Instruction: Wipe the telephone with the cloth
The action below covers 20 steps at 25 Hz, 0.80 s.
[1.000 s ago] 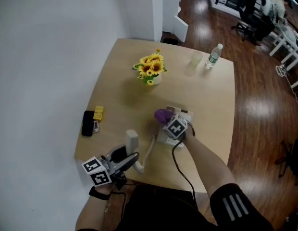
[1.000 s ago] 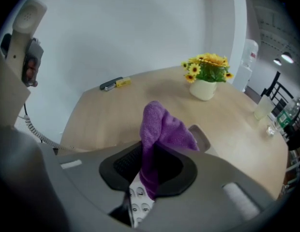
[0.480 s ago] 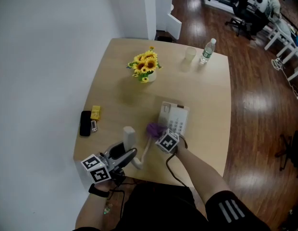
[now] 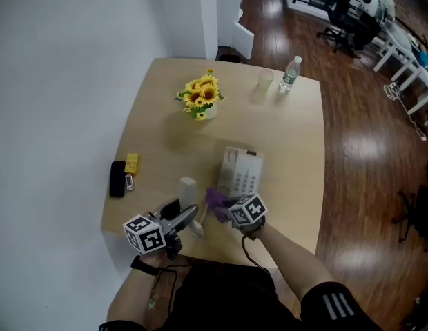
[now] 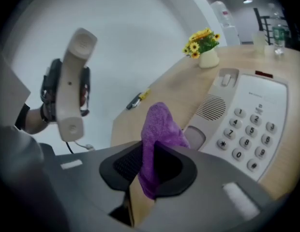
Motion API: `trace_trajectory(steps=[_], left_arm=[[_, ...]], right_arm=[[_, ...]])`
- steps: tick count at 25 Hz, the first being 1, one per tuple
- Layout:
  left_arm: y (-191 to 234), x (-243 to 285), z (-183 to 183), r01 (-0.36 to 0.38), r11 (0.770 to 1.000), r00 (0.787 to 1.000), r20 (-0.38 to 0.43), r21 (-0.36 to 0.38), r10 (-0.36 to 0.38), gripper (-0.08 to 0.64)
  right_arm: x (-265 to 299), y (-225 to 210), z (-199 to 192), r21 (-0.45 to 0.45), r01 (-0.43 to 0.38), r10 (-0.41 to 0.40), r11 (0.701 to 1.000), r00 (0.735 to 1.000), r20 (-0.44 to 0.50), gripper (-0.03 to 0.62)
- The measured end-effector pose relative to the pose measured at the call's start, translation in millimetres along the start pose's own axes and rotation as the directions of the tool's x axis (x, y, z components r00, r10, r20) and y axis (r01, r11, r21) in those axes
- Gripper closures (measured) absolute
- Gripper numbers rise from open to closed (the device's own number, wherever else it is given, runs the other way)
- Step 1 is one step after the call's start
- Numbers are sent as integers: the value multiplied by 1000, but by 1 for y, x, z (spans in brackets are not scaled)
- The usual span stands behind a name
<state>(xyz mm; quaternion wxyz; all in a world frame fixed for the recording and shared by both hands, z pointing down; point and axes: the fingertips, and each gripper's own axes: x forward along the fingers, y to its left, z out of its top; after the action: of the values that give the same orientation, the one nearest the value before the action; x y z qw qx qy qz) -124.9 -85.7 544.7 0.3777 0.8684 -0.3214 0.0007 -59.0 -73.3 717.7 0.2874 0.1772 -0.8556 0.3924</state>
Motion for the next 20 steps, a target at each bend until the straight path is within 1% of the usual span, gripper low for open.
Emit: trace_trajectory(steps=[2,4,6,9,11,14,18,20], left_arm=[[18,20,-5,-64,998,997,-35,15,65,342],[34,46,-10,-125,991,989,-72,42,128,342],[46,73,-16,-166,984,979,-108,61,172,342],[62,113,-28,-215,974,960,-168,66,223,342],[76,136,-38,-263,961,938,-211,84,275,342],[94,168,-54,-334,931,890,-276,146,363,342],[108,199,-69,-375,904,839,-339,204,425,342],[113,209,-70,-402,883,814,-349,240,465,342]], right_arm=[[-23,10,2,19,-8,7,1000,997,77,522],[-52,13,0,26,6,-10,1000,990,143,522],[-82,13,-3,39,25,-32,999,979,200,522],[-123,8,-9,71,63,-80,995,958,275,522],[-147,2,-11,112,82,-115,990,938,327,522],[-179,-6,-13,162,104,-160,981,906,392,522],[-206,-5,-16,189,115,-190,975,876,444,522],[-214,-2,-17,189,113,-190,975,866,462,522]])
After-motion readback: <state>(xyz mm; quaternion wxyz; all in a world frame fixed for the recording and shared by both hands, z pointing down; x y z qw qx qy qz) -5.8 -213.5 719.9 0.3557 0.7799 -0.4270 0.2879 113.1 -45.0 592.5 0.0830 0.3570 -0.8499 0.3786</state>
